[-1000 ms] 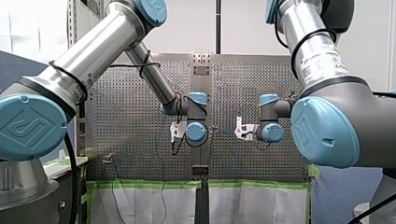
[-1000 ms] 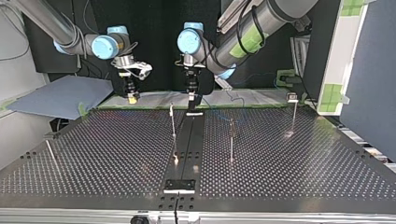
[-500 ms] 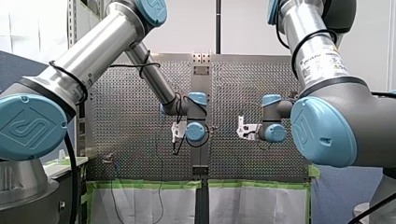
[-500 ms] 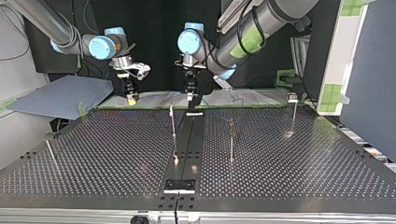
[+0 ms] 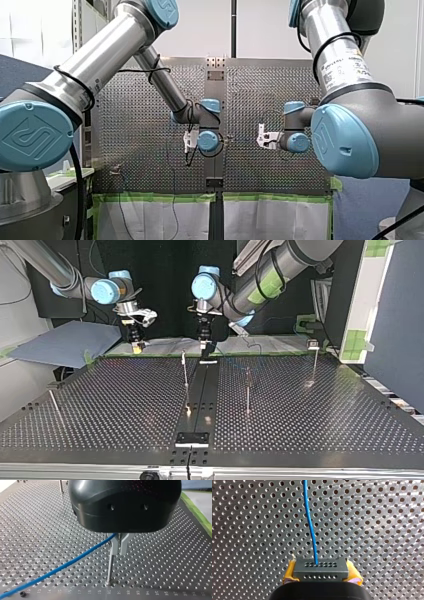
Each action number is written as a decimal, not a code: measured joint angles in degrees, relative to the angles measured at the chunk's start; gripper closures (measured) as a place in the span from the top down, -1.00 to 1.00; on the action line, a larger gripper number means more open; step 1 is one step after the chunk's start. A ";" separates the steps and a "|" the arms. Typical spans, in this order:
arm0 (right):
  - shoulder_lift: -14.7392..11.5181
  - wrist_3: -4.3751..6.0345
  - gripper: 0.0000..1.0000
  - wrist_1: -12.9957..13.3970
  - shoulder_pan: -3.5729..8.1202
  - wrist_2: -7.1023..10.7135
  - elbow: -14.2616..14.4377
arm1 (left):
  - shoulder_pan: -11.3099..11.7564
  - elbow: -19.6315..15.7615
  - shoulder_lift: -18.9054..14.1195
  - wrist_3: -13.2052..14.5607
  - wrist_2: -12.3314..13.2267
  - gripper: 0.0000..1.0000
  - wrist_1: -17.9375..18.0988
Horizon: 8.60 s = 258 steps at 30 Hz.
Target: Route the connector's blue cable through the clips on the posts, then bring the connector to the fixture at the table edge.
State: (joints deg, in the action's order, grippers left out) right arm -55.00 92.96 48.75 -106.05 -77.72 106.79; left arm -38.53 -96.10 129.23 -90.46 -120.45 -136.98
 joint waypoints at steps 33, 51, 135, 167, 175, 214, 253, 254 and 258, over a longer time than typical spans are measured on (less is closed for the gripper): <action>0.10 0.13 -1.00 -0.13 0.56 0.29 -1.34 | 2.86 5.14 2.26 -0.50 1.58 -0.81 -1.88; 0.11 0.04 -1.00 -0.26 0.69 0.28 -1.75 | 3.77 5.63 2.50 -0.71 3.01 -0.81 -2.57; 0.94 0.28 -1.00 -2.73 1.55 0.72 -5.72 | 4.43 13.16 4.85 3.45 11.84 1.00 -16.00; 1.51 0.22 -1.00 -2.78 1.83 1.15 -5.75 | 1.33 10.17 1.57 2.65 12.55 1.00 -17.54; 1.65 0.30 -1.00 -2.85 1.82 1.25 -5.75 | 0.45 9.51 0.57 2.66 12.35 1.00 -17.31; 1.87 0.31 -1.00 -2.85 1.79 1.64 -5.82 | -1.05 9.48 0.17 2.34 11.89 1.00 -17.30; 1.96 0.40 -1.00 -3.20 1.68 1.78 -5.84 | -3.93 -2.33 -11.12 -5.02 2.62 1.00 -6.63; 1.97 0.45 -1.00 -3.20 1.67 1.78 -5.84 | -4.01 -2.92 -11.71 -5.56 2.11 1.00 -6.06; 2.00 0.56 -1.00 -3.25 1.67 1.78 -5.83 | -4.23 -4.82 -13.59 -7.41 1.86 1.00 -4.17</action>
State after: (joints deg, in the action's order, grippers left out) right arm -53.00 93.53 45.50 -104.38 -75.95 100.95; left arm -42.76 -100.92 115.64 -97.87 -118.59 -141.15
